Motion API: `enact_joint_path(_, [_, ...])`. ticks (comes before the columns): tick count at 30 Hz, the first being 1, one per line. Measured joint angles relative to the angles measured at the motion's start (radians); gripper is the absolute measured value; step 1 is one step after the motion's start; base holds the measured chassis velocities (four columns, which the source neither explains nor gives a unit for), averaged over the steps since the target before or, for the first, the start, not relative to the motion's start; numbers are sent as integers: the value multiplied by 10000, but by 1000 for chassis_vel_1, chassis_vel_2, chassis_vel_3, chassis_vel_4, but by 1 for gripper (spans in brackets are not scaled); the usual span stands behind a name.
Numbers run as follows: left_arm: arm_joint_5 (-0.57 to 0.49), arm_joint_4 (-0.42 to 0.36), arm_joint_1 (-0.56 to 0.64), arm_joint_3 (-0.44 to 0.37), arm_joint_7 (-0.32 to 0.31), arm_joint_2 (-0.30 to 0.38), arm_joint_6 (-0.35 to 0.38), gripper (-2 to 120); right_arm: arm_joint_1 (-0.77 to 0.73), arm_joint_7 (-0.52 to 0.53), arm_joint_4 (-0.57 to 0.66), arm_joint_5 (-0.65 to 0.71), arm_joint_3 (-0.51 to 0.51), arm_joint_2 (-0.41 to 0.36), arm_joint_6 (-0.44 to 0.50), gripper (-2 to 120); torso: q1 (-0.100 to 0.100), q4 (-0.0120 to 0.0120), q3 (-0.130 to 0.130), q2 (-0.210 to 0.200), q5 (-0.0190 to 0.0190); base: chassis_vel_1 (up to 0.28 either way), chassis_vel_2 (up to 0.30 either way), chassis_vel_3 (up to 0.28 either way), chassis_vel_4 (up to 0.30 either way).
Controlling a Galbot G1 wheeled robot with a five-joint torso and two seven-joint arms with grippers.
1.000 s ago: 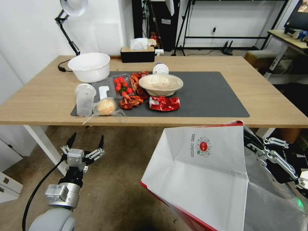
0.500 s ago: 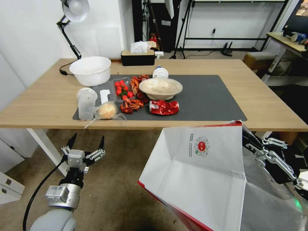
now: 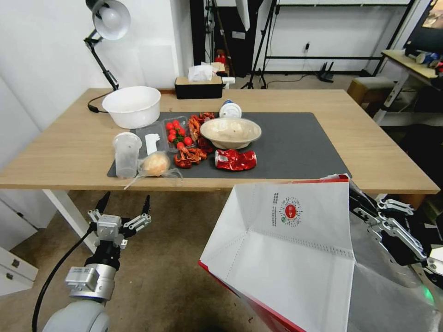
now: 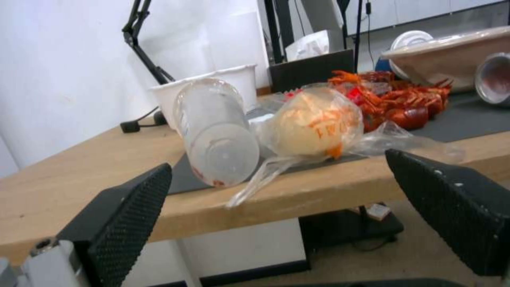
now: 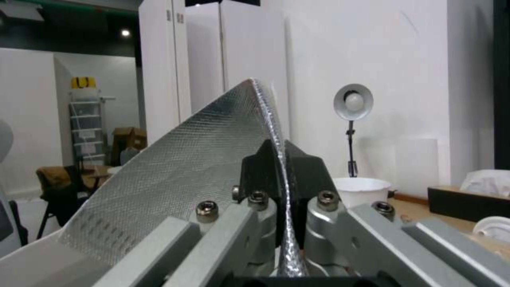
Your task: Pick up the food delivery bag from the floor and place it on the table.
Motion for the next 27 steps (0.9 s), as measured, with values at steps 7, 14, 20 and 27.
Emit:
enact_joint_path(7, [-1, 2, -10, 6, -14, 5, -18, 100, -6, 0, 4, -4, 17, -8, 0, 0, 109, 0, 150, 261, 0, 0, 0, 0, 0])
enact_joint_path(14, [-65, 2, 0, 32, -102, 12, -46, 100, -5, -1, 7, -17, -2, 10, 6, 0, 249, 0, 338, 586, -1, 0, 0, 0, 0])
enact_joint_path(20, [-148, 31, -9, 57, -69, 18, -197, 100, 18, -12, 32, -31, -78, 11, 6, 0, 391, 0, 522, 913, 0, 0, 0, 0, 0])
enact_joint_path(27, [-181, 33, -29, 55, 72, 35, -255, 100, 35, -13, -17, -32, -76, -40, 6, 0, 467, 0, 626, 1091, 0, 0, 0, 0, 0])
